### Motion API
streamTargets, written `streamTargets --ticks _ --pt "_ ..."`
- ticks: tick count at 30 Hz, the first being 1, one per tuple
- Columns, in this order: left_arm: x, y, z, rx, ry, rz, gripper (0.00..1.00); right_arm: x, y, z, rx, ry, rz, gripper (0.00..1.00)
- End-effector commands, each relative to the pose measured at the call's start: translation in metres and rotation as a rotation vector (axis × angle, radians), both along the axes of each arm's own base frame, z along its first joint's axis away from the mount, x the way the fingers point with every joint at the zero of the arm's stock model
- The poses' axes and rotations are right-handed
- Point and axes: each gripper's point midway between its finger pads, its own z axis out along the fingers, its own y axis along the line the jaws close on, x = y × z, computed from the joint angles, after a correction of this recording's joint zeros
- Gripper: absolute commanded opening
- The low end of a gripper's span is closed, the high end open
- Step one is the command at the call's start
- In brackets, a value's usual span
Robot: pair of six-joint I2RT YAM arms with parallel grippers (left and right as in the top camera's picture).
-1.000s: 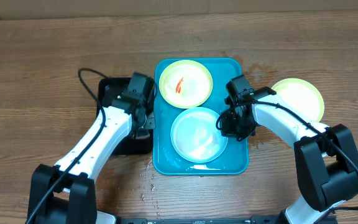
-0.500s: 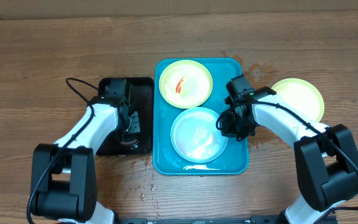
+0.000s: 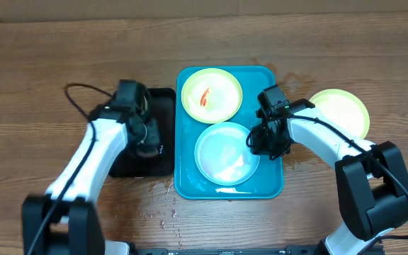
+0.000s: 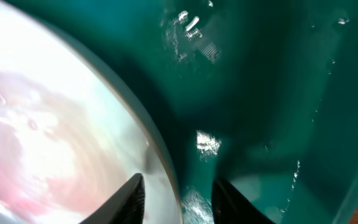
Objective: Clean dirty plates on tray and stack at the side
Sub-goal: 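Return the sponge to the black tray with the left gripper, then grasp the white plate rim with right gripper and lift it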
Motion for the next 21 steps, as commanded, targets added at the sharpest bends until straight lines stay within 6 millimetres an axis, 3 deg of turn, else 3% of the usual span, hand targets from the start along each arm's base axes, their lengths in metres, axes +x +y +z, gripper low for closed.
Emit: streamTargets --ticks 1,4,8,9,10,11,15,21 --pt "0.018 -0.006 0.064 -0.046 -0.183 0.004 0.04 -0.002 -0.001 0.001 0.003 -0.015 0.0 0.34" --pt "0.013 0.0 0.087 -0.022 -0.231 0.015 0.04 -0.001 0.0 -0.002 0.006 -0.023 0.0 0.31" --pt "0.004 0.018 0.096 0.064 -0.233 0.048 0.04 0.0 0.0 -0.004 0.01 -0.032 0.0 0.27" --pt "0.003 0.022 0.095 0.084 -0.227 0.055 0.04 0.0 0.0 -0.004 0.011 -0.034 0.0 0.22" --pt "0.001 0.024 0.094 0.099 -0.222 0.059 0.04 0.001 0.001 -0.004 0.012 -0.036 -0.001 0.08" --pt "0.001 0.026 0.094 0.106 -0.219 0.061 0.04 0.001 0.001 -0.004 0.013 -0.035 -0.001 0.04" --pt "0.0 0.028 0.094 0.13 -0.218 0.04 0.04 0.0 0.008 0.005 0.057 -0.01 -0.005 0.04" --pt "0.002 0.04 0.097 0.194 -0.23 0.064 0.04 0.006 0.004 0.037 0.055 0.018 -0.025 0.04"
